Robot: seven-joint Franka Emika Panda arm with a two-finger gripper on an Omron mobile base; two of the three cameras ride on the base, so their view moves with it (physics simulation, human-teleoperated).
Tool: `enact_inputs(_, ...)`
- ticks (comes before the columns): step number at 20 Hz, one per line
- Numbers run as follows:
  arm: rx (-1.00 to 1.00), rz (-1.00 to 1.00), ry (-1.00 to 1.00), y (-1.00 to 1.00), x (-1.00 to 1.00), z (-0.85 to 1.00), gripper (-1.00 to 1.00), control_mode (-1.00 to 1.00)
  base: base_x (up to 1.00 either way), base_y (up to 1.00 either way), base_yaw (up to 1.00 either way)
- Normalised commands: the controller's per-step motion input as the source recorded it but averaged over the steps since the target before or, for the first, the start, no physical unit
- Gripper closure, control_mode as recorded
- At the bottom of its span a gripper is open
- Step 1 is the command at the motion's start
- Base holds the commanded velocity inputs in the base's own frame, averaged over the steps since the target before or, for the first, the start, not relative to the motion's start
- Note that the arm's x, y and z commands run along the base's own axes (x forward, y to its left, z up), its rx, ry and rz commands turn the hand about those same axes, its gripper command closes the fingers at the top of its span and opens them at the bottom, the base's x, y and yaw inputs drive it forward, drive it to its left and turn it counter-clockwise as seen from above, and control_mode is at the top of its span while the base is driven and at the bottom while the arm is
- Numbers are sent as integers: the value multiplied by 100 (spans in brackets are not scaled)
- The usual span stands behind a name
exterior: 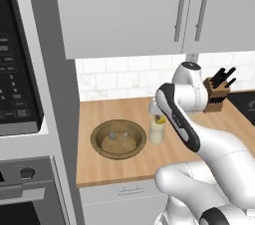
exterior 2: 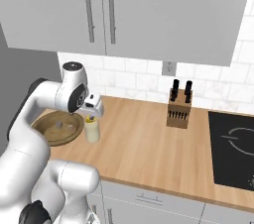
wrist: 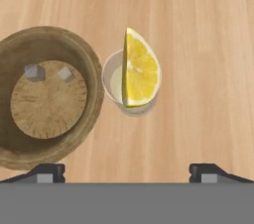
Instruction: Grab a lemon wedge from the fridge and one ice cube from the ice bowl, and put them in the glass of lemonade.
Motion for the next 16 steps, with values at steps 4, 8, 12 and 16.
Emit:
enact_inputs(4,0,0,-4,12,-15,13,-100,-100,0,0,0)
enact_inputs(8,0,1,-2,5,-2,11,-100,-100,0,0,0)
enact_inputs(12,0,1,-6,21,-13,21,-100,-100,0,0,0)
enact_inputs(16,0,6,-11,50,-28,34,-100,-100,0,0,0)
